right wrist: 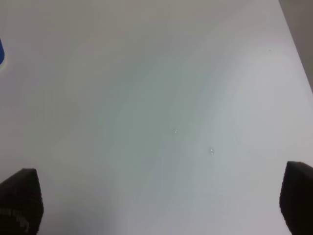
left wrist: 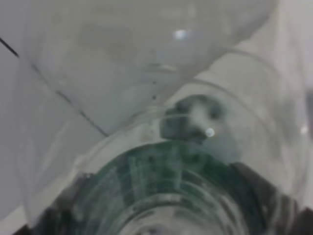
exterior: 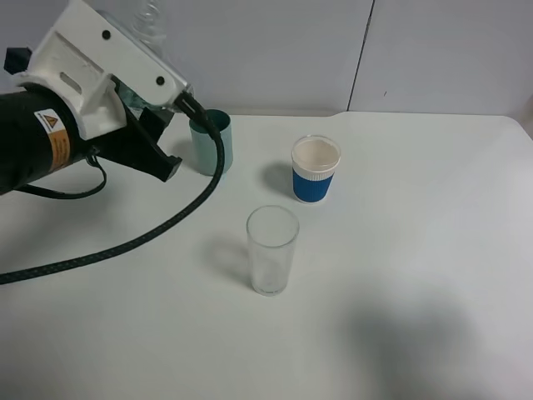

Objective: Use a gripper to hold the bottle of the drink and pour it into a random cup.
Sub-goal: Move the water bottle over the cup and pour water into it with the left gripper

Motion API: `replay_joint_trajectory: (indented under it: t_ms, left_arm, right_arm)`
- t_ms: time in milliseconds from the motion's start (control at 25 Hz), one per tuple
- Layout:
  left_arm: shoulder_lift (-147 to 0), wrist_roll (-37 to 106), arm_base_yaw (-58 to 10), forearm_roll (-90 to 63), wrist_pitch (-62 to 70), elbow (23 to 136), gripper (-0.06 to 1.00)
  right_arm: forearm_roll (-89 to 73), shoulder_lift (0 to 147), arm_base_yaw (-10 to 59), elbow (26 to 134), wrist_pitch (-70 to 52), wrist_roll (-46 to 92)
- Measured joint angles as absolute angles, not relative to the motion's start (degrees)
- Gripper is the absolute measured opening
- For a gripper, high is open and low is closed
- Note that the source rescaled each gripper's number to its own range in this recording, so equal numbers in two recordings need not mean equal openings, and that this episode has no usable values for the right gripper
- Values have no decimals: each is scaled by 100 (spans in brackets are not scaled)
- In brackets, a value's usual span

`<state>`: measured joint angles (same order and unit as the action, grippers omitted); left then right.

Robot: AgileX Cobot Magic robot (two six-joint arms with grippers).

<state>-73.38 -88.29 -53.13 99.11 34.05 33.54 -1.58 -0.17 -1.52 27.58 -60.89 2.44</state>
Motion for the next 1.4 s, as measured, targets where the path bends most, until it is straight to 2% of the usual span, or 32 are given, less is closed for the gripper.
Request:
replay_joint_trajectory:
  t_ms: [440,600,960,1400]
  left_arm:
    - [-7976,-7943,-5536,9906,4548,3354,0]
    - [-8208,-7509,-5586,9901,4578,3354,0]
    - [-8483,-6835,-6285,9895,4651,3354,0]
    - [-9299,-6822,-6345,9896,4907,3360,0]
  right_arm:
    - [-158,-17,-152,2758,-6089,244]
    - [-158,-17,-152,2758,-6089,244]
    - [-112,-17,-152,2758,-6089,128]
    - [-91,-17,-152,2758,-6087,40]
